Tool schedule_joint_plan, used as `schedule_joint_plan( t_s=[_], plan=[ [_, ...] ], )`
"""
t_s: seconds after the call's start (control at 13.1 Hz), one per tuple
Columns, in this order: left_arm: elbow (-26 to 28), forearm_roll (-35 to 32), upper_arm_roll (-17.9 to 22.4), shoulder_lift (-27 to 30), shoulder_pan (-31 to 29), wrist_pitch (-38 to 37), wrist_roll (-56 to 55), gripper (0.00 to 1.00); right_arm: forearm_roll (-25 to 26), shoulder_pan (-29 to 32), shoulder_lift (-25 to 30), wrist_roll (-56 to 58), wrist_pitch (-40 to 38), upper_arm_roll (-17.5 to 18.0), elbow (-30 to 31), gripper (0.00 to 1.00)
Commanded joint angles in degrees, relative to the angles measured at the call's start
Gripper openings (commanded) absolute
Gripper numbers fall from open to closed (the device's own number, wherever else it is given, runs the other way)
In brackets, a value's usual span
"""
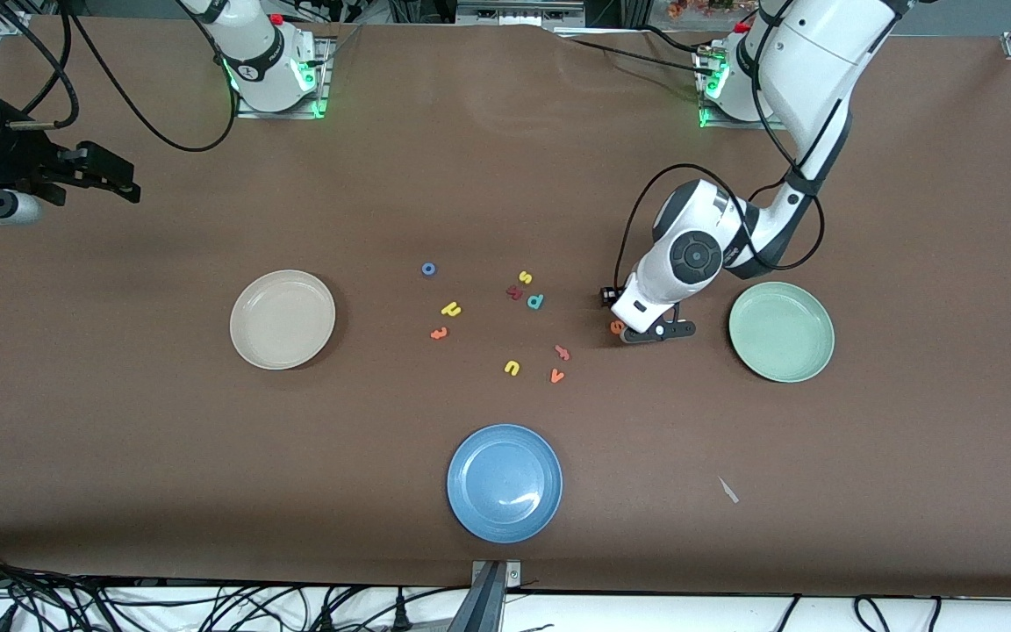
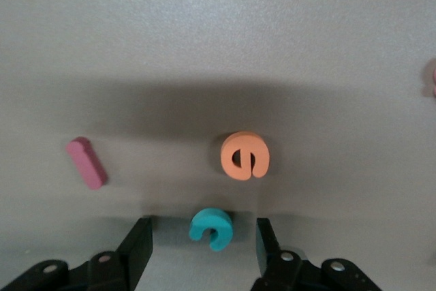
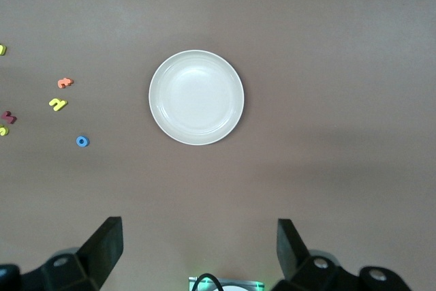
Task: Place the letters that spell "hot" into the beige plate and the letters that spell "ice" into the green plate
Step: 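Reach the left gripper to the teal letter c and grasp it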
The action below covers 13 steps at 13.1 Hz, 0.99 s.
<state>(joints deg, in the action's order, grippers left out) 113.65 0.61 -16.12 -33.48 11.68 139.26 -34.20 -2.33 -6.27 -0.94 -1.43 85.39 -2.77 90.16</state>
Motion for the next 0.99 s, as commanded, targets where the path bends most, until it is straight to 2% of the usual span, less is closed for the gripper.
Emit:
schedule_joint_plan(
  t_s=[0.0, 0.38, 0.61, 0.76, 0.91],
  plan=[
    [-0.7, 0.5, 0.2, -0.8, 0.7, 0.9, -1.3, 0.54, -0.7, -0.2, -0.4, 0.7, -0.2, 0.2, -1.0, 1.0],
    [-0.5, 0.4, 0.2, -0.5, 1.1, 0.8, -3.2, 0.5, -1.7, -0.4, -0.5, 0.8, -0.1, 0.5, -1.0, 1.0],
    [-0.8, 0.4, 0.3, -0.5, 1.9, 0.8, -5.2, 0.39, -1.7, -0.5, -1.4, 0.8, -0.1, 0.5, -1.1, 1.0],
    [-0.8, 0.4, 0.3, -0.5, 1.9, 0.8, -5.4, 0.27, -2.3, -0.5, -1.8, 0.8, -0.1, 0.5, -1.7, 1.0],
    [-0.8, 0.4, 0.3, -0.5, 1.9, 0.7, -5.4, 0.24, -4.1, -0.2, -2.3, 0.9, -0.3, 0.3, -1.9, 1.0]
  ],
)
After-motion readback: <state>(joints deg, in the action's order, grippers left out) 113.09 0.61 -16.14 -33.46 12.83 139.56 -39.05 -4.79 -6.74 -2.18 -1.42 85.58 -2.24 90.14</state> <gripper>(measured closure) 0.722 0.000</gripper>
